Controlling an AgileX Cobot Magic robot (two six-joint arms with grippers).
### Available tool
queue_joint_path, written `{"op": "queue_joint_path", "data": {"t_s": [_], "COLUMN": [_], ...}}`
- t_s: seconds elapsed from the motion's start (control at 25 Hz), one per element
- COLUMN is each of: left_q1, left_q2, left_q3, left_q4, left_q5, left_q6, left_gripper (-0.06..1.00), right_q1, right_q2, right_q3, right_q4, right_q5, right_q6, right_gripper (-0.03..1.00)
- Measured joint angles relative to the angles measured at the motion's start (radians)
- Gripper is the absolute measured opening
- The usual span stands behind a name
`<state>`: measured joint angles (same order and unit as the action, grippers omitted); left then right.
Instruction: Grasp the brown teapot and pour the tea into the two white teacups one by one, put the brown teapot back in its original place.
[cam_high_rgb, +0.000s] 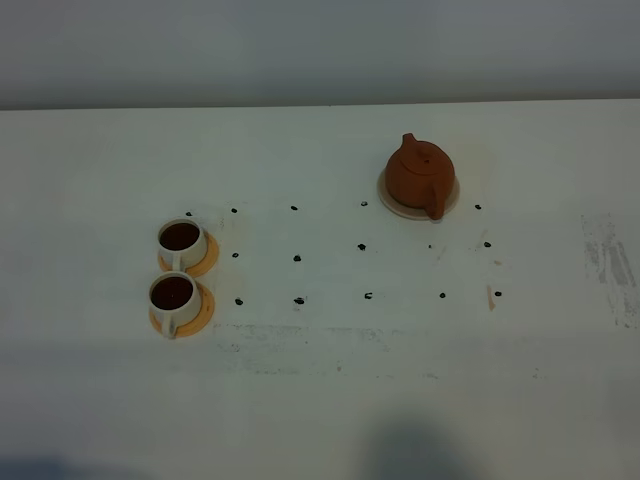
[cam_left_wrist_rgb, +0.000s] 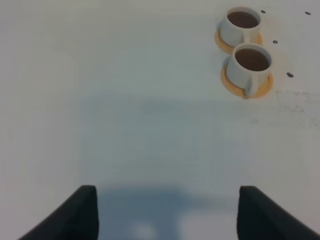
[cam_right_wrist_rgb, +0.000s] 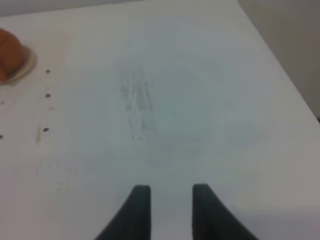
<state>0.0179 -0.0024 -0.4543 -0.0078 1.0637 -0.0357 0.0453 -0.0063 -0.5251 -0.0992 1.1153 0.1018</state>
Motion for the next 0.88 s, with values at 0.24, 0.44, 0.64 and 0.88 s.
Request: {"op": "queue_joint_path", "data": {"t_s": [0.24, 0.44, 0.64, 0.88], "left_q1": [0.0, 0.0, 0.0, 0.0], "left_q2": [0.0, 0.0, 0.0, 0.0], "left_q3": [0.0, 0.0, 0.0, 0.0], "left_q4": [0.0, 0.0, 0.0, 0.0], "left_q5": [0.0, 0.0, 0.0, 0.0], "left_q6": [0.0, 0.0, 0.0, 0.0], "left_gripper": [0.56, 0.56, 0.56, 0.56], "right_q1": [0.018, 0.018, 0.018, 0.018], "right_q2": [0.0, 0.0, 0.0, 0.0], "right_q3": [0.0, 0.0, 0.001, 0.001], "right_q4": [0.02, 0.022, 0.022, 0.022], "right_q5": [0.0, 0.0, 0.0, 0.0], "right_q6": [-0.03, -0.03, -0.03, -0.03], "right_gripper": [0.2, 0.2, 0.2, 0.2]}}
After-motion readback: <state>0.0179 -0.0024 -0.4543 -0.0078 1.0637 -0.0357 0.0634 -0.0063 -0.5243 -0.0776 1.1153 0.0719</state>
